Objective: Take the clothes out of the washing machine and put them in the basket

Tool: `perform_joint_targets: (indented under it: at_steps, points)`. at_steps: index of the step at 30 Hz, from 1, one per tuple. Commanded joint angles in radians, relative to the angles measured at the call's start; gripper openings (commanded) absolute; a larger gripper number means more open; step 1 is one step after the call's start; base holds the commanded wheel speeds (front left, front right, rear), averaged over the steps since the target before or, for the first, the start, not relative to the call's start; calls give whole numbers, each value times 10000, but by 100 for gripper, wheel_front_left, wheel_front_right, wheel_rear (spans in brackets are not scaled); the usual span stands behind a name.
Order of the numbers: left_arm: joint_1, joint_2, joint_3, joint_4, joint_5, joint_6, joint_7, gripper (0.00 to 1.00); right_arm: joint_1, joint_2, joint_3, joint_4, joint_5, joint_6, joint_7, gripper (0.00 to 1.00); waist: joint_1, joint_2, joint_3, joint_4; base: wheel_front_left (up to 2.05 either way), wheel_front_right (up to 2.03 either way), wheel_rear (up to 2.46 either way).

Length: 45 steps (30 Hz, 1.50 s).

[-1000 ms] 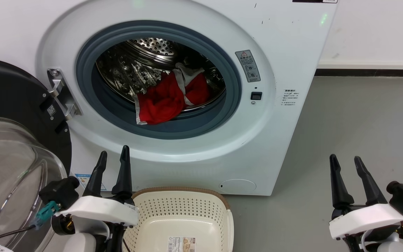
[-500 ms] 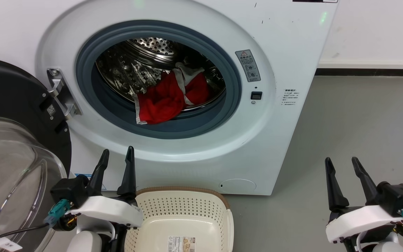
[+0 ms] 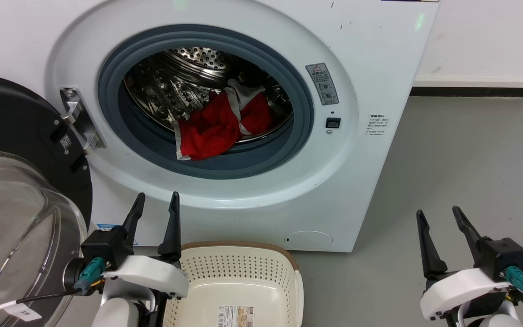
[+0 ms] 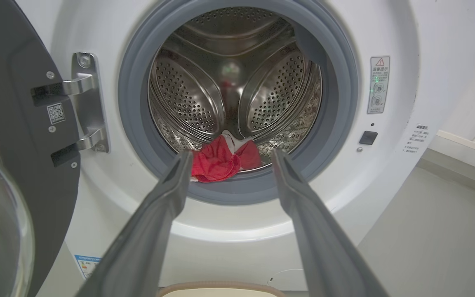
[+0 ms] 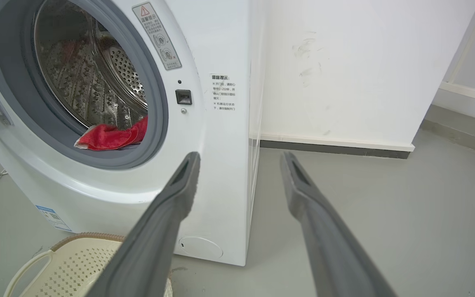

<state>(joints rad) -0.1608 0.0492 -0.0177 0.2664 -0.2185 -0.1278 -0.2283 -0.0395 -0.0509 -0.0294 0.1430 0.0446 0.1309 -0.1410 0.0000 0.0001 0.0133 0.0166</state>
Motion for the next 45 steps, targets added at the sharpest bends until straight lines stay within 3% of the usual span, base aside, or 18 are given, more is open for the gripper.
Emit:
perform_joint_targets:
  at_steps: [1, 17, 45]
  points:
    - [-135, 18, -1, 16, 255, 58, -86, 100, 49, 10, -7, -11, -273, -3, -12, 100, 0, -1, 3, -4, 0, 0, 0]
    - [-131, 16, -50, 133, 1373, 145, -385, 100, 139, 14, 21, 116, -1291, -3, -73, 100, 0, -1, -24, -31, 0, 0, 0]
    - [-565, 27, 72, 241, 1372, 193, -374, 100, -149, 15, 156, 174, -840, -3, -25, 100, 0, -1, 339, -79, 0, 0, 0]
